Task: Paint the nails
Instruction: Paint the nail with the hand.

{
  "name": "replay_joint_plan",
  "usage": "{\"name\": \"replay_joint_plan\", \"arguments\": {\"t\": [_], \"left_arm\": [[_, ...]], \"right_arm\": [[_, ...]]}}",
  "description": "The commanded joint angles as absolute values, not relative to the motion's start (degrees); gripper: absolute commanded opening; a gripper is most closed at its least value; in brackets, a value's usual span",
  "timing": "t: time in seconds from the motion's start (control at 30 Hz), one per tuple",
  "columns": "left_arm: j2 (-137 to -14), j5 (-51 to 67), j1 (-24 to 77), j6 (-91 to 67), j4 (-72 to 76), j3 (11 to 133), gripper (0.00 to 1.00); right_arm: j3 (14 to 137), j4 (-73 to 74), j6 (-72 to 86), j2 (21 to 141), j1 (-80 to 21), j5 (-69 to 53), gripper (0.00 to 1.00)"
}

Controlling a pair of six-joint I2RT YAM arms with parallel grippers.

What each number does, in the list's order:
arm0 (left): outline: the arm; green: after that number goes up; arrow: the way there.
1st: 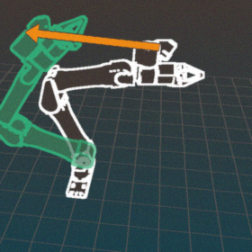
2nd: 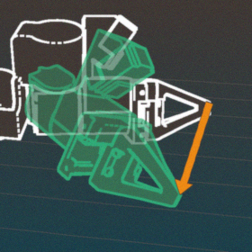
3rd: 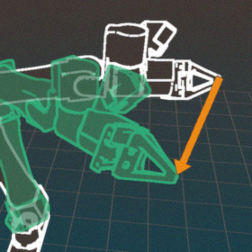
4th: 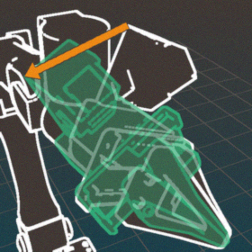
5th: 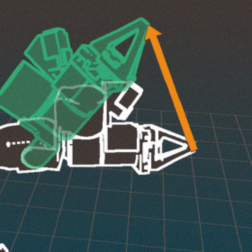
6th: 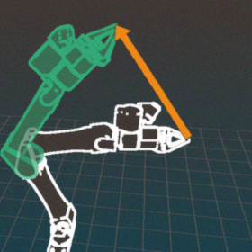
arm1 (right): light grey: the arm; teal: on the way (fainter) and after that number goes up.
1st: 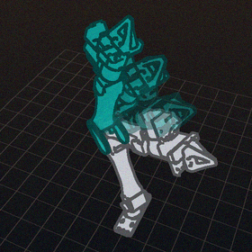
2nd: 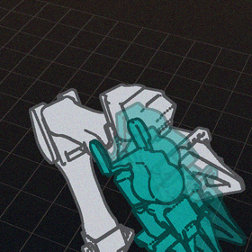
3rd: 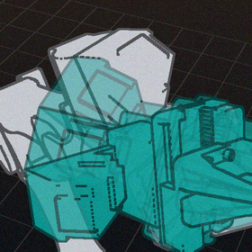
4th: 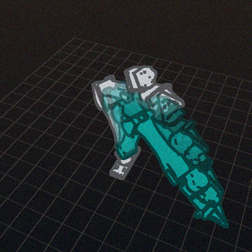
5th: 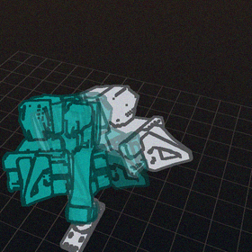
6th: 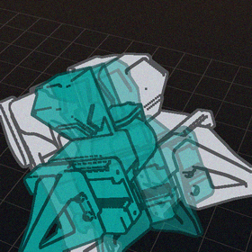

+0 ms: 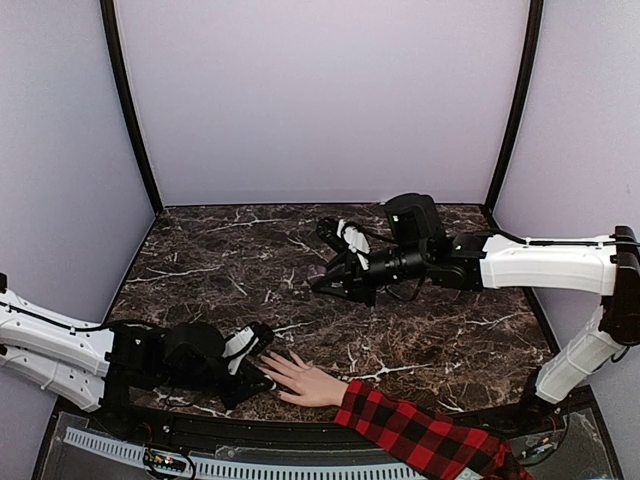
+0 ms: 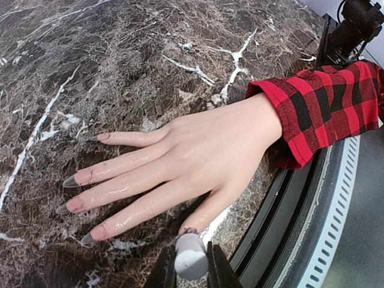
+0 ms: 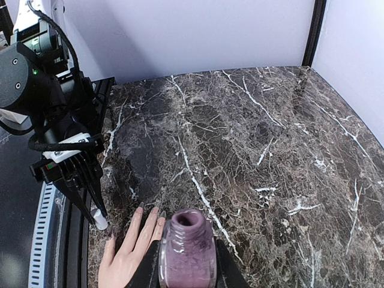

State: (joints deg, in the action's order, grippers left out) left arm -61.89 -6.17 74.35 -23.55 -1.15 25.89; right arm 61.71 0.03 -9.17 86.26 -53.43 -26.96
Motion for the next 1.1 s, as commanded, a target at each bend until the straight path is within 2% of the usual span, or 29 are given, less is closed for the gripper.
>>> {"name": "replay_joint_plan", "arguments": {"t": [0.0,1.07], "left_arm": [[-62.66,-5.89,74.09,-22.6,-0.18,26.22,0.0],[-61.65,-9.26,74.09,-23.05,-3.09,26.12,0.0]], "right_arm": [[61.53,-1.86,-9.36,86.09,-52.99,-26.99,0.0],[61.7,-1.93,-9.4,86.28,-53.0,-27.07,0.0]]}}
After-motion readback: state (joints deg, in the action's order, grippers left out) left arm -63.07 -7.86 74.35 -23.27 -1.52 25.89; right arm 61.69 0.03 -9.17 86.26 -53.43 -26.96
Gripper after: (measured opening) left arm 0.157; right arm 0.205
